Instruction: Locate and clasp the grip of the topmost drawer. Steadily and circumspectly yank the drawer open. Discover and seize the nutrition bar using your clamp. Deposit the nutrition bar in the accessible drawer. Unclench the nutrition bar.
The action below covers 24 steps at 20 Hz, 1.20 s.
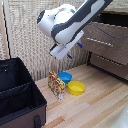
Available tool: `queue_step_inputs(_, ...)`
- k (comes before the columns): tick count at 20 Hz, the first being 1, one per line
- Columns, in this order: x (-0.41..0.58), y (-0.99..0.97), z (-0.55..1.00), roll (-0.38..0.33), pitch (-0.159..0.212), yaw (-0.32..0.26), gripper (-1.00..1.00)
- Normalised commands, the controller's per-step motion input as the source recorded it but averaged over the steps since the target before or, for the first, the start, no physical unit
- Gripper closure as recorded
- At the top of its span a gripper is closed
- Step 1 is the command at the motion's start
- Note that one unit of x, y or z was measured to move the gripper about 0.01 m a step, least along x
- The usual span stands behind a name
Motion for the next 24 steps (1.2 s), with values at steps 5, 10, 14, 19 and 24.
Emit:
queue_step_inputs(5,0.415,0.22,-0.01,0.373,-0.034,-0.099,-1.0)
queue_step_inputs(10,0.342,0.23,-0.02,0.375,-0.015,-0.117,-1.0)
queue_step_inputs(14,0.289,0.28,0.0,0.375,-0.006,-0.111,-1.0)
queue_step_inputs(19,0.19,0.28,-0.01,0.365,0.0,-0.098,-1.0)
queue_step_inputs(24,0.024,0.17,-0.03,0.251,0.069,-0.061,-1.0)
